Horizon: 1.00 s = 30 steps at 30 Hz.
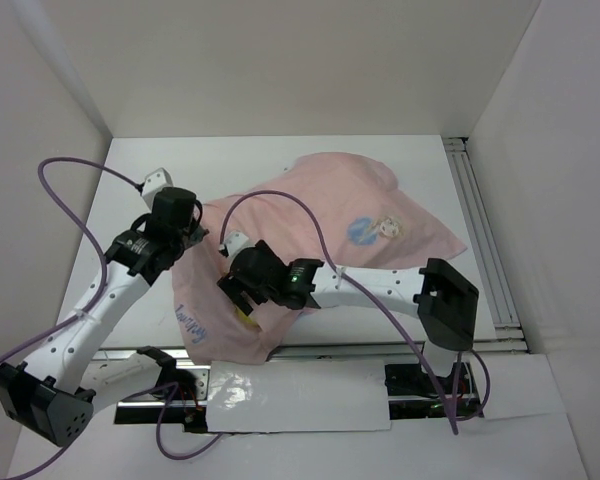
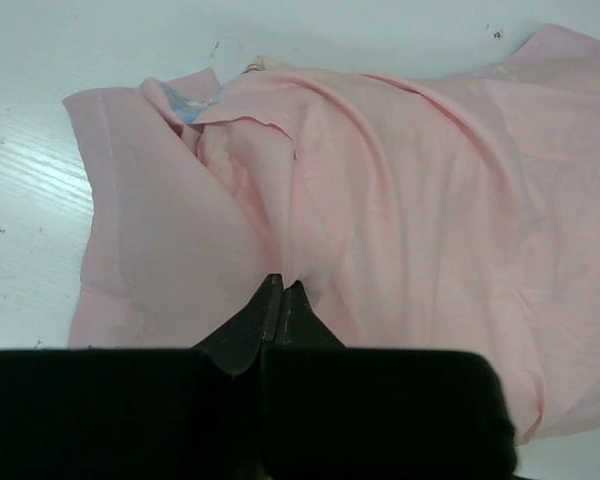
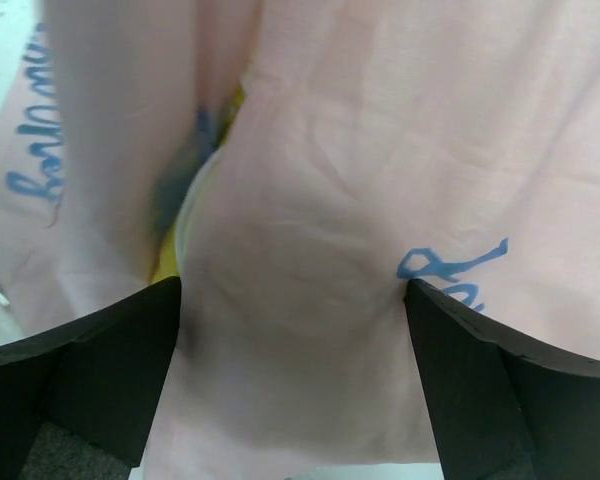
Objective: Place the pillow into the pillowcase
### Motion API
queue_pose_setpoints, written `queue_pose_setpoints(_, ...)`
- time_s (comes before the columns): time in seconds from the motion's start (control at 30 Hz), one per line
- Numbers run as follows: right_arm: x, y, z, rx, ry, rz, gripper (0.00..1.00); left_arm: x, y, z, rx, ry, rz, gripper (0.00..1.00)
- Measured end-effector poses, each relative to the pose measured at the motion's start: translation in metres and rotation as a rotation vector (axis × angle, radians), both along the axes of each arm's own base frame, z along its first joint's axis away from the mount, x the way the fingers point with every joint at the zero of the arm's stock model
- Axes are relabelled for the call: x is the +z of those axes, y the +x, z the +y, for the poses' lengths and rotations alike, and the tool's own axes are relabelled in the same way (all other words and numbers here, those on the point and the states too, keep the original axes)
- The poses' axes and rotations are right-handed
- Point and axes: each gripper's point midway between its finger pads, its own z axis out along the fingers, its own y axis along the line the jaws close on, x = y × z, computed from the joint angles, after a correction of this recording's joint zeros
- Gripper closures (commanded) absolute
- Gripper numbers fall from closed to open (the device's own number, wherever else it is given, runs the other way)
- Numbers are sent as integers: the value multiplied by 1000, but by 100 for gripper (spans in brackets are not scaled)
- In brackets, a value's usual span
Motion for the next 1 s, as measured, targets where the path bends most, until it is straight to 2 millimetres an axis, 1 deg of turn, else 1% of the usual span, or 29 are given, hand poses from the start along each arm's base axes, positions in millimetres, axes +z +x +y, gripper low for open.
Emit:
queue_pose_setpoints(0.1, -15, 9, -1, -35, -40, -3, 15, 4, -7, 6, 33, -11, -12, 100)
queue_pose_setpoints(0.13, -22, 12, -1, -41, -54, 3, 22, 4, -9, 8, 39, -10, -9, 100)
queue_pose_setpoints(0.17, -29, 16, -1, -45, -65, 8, 36, 3, -11, 9, 44, -9, -2, 100)
queue_pose_setpoints(0.2, -35, 21, -2, -50, -72, 15, 64, 1, -13, 10, 53, -10, 6, 100)
queue_pose_setpoints(0.23, -39, 27, -4, -60, -70, 25, 100, 0, -14, 11, 58, -7, 13, 100)
queue_pose_setpoints(0.3, -38, 44, -10, -111, -40, 44, 100, -1, -16, 13, 68, -2, 17, 100)
queue_pose_setpoints(0.37, -35, 66, -17, -171, 7, 67, 100, 1, -15, 14, 75, -5, 11, 100)
queue_pose_setpoints(0.5, -28, 120, -44, -338, 107, 94, 100, 4, -11, 12, 85, -28, -11, 100)
queue_pose_setpoints(0.57, -21, 146, -56, -415, 162, 79, 100, 6, -9, 9, 78, -38, -19, 100)
queue_pose_setpoints(0.63, -12, 160, -58, -449, 213, 61, 100, 7, -9, 8, 68, -45, -23, 100)
queue_pose_setpoints(0.7, -7, 168, -52, -467, 256, 63, 100, 13, -9, 6, 54, -58, -44, 100)
queue_pose_setpoints(0.77, -11, 172, -41, -478, 285, 76, 100, 23, -9, 5, 35, -69, -82, 100)
queue_pose_setpoints(0.87, -26, 181, -14, -501, 340, 99, 100, 36, -12, 1, -9, -85, -125, 100)
queue_pose_setpoints(0.9, -31, 185, -4, -511, 362, 107, 100, 38, -13, 0, -19, -86, -132, 100)
queue_pose_setpoints(1.0, -43, 193, 16, -534, 414, 107, 100, 39, -14, -1, -41, -77, -131, 100)
